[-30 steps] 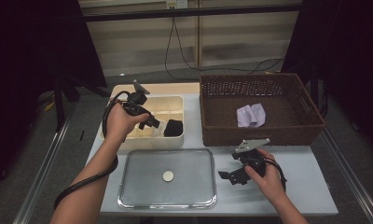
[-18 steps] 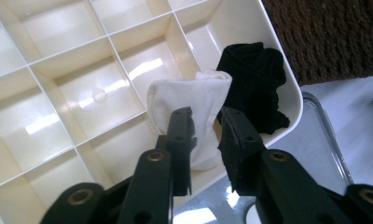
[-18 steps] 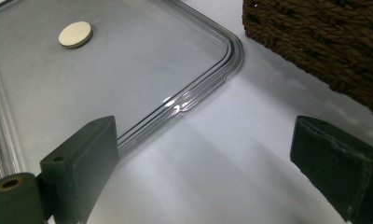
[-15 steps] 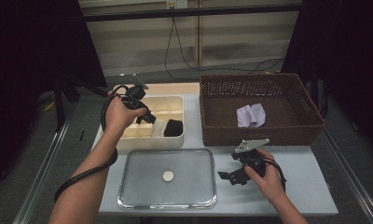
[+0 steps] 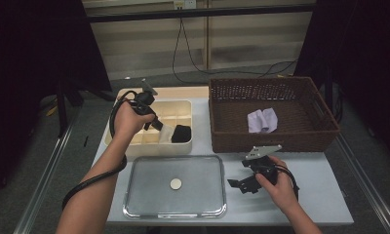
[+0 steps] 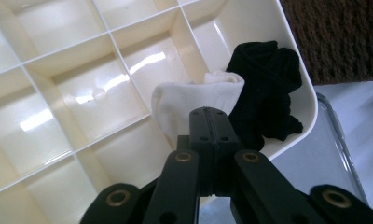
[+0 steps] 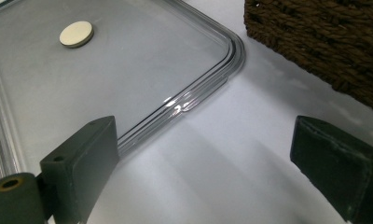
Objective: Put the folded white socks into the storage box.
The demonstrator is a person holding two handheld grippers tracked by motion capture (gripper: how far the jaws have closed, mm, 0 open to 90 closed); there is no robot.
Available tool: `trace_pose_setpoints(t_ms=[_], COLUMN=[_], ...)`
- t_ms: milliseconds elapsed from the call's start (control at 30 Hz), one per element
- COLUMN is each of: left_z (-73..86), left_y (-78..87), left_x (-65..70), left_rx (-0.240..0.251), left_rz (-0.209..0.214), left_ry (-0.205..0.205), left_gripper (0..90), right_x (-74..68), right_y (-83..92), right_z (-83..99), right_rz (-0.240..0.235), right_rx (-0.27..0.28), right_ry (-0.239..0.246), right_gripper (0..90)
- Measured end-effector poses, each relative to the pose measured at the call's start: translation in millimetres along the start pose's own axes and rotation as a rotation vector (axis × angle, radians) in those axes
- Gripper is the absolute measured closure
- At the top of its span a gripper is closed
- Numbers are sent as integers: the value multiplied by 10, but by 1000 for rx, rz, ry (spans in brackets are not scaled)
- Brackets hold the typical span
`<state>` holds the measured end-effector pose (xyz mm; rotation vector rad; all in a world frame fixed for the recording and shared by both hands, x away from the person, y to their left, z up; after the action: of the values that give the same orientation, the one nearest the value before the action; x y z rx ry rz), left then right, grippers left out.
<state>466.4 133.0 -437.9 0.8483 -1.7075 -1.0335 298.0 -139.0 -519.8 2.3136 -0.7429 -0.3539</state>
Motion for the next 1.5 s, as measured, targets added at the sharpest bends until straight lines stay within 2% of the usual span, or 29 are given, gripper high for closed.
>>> trace_pose_setpoints(t_ms=[533,733,900,1100,1233,1500], left_z=[32,106,164,183,221,273], left_y=[-222,-349,-457,-537,-616,-613], left_x=[-30,-68,-83,-63,-59,-82], left_rx=[-22,-58,-65,-65,-81,-82], left_rz=[2,-25,-1,-19,-13,-2], left_ry=[-2,-20,-20,-28,-28,-31], left_gripper=[899,897,900,900,900,900], right_x=[-3,-11,-18,-31,-38,-52], right_y=[-12,-9,-14,-32,-32,-28], right_z=[18,7,3,-3,-9,-18], right_rz=[-8,-6,-9,-11,-18,-12], right_rx=[-9,-7,-6,-11,-9,-13], right_ry=[-1,0,5,5,18,17], right_gripper=[75,75,75,75,75,75])
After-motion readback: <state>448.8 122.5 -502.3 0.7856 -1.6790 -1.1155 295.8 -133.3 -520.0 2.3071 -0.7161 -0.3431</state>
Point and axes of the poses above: each handheld gripper's, and its own axes: y roughly backward along the jaws, z roughly out of its underside, x roughly to its right, the point moved 8 cm from there along -y, roughly forward along the jaws, and after that the axes turned 11 degrees about y, right-handed, at the moved point
